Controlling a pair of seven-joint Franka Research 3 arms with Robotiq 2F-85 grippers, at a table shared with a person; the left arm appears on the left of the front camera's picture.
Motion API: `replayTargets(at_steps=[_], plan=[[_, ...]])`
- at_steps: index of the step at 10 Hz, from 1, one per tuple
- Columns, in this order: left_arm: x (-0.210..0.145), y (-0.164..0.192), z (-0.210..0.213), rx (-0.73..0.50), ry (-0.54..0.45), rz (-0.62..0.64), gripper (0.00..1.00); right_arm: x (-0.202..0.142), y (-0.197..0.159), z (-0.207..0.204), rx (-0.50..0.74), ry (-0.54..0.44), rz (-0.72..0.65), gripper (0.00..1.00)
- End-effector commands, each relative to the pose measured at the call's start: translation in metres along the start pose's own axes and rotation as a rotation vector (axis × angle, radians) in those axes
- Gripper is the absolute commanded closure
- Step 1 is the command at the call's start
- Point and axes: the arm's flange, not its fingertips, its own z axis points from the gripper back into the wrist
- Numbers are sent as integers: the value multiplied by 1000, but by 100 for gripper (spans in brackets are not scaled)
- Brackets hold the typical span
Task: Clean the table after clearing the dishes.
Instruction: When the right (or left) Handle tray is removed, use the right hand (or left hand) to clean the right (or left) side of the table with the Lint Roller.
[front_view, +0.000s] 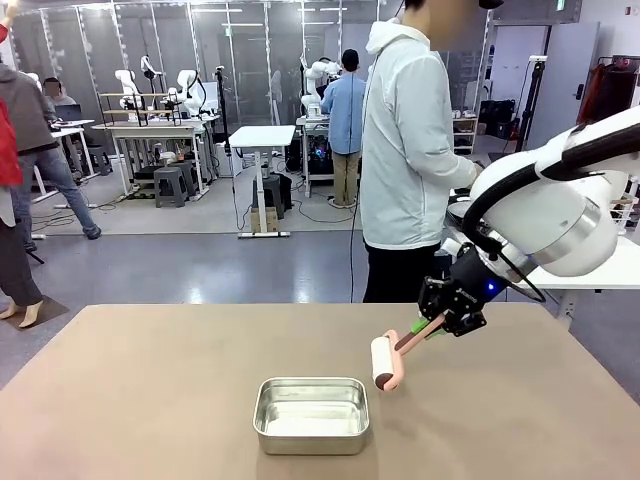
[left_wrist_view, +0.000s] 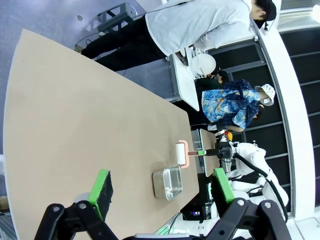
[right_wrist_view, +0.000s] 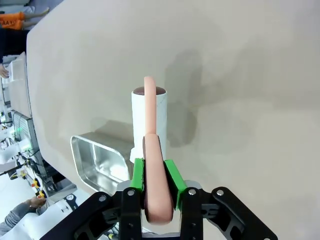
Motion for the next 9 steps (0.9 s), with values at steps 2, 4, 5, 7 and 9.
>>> replayTargets(at_steps=[2,4,5,7,9], plan=[[0,0,4,-7,10,-14,0,9,-5,-16,57,36,22,78],[0,0,4,-7,10,-14,0,25,-17,-24,105,59,-6,78],[0,0,4,-7,10,-14,0,28,-23,-29,110,74,-5,78],[0,0,4,-7,10,-14,0,30,-40,-33,135,69,-21,80],[0,0,4,-7,10,-14,0,28,-58,-35,97,80,-14,100]])
